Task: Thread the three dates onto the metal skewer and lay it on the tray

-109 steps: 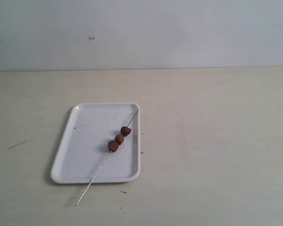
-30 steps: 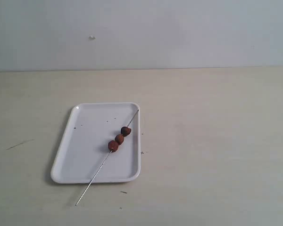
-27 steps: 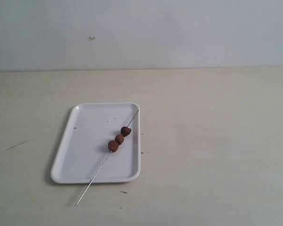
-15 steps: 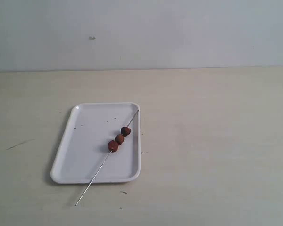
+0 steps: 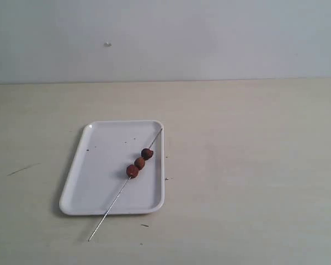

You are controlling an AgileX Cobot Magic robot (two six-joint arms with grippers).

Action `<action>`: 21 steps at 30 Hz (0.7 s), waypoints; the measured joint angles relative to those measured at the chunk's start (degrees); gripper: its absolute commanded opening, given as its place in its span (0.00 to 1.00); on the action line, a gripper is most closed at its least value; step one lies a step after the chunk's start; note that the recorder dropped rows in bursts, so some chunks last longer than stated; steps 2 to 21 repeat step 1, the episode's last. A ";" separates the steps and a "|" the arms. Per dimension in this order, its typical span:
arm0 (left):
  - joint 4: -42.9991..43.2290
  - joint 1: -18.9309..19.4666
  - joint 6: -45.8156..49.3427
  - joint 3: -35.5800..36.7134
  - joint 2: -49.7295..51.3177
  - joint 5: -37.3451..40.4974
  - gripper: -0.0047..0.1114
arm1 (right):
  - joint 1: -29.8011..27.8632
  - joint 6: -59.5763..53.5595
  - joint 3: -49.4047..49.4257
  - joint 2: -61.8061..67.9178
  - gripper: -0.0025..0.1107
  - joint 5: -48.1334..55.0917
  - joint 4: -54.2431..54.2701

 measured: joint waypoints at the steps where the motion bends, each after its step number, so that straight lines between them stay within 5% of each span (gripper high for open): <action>1: 0.00 0.00 0.00 0.00 0.00 0.00 0.04 | 0.00 0.00 0.00 0.00 0.02 0.00 0.00; 21: 0.00 0.00 0.00 0.00 0.00 0.00 0.04 | 0.00 0.00 0.00 0.00 0.02 0.00 0.00</action>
